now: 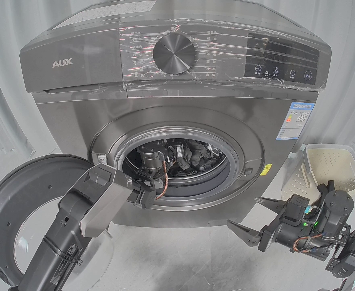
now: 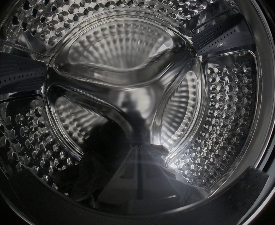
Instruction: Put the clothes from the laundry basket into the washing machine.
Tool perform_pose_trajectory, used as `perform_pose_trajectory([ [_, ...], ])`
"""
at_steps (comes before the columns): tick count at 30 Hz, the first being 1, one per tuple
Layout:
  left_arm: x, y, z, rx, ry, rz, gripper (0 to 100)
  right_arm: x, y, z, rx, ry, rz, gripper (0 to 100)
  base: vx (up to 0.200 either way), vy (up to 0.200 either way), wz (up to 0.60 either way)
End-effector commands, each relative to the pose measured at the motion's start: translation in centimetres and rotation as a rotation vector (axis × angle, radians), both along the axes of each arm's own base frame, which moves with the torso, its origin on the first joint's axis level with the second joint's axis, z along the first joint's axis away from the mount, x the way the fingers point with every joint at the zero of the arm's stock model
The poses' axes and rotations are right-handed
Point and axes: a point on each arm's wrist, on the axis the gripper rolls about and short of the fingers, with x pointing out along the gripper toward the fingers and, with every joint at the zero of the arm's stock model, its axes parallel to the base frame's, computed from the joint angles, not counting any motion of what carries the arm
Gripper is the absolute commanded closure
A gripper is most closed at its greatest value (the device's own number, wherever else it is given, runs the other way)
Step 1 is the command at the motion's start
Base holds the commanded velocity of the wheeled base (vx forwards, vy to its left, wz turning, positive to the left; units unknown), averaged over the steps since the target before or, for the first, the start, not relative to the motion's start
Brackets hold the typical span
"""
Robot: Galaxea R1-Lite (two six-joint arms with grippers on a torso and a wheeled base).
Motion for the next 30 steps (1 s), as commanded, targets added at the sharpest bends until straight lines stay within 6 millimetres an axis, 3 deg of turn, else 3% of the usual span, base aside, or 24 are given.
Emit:
perform_pose_trajectory([
  [1,0.2,0.3,-0.3,0.001,0.003,0.006,100,0.0,0.0,0.0,0.0,0.0,0.001,0,0.0,0.0,0.0],
  [9,0.2,0.3,-0.3,0.006,0.008,0.006,100,0.0,0.0,0.0,0.0,0.0,0.001,0,0.0,0.0,0.0],
  [10,0.2,0.3,-0.2,0.006,0.008,0.006,0,0.0,0.0,0.0,0.0,0.0,0.001,0,0.0,0.0,0.0],
  [20,-1.2,-1.3,-0.9,0.001,0.049,-0.034,0,0.0,0.0,0.0,0.0,0.0,0.0,0,0.0,0.0,0.0],
  [24,-3.0,-2.5,-0.9,0.023,0.088,-0.07,0,0.0,0.0,0.0,0.001,-0.001,0.0,0,0.0,0.0,0.0],
  [26,-5.3,-3.5,-1.0,0.055,0.134,-0.109,0,0.0,0.0,0.1,0.002,-0.003,0.0,0,0.0,0.0,0.0],
  [30,-7.7,-4.1,-0.7,0.083,0.172,-0.144,0,0.0,0.0,0.1,0.002,-0.003,0.0,0,0.0,0.0,0.0],
])
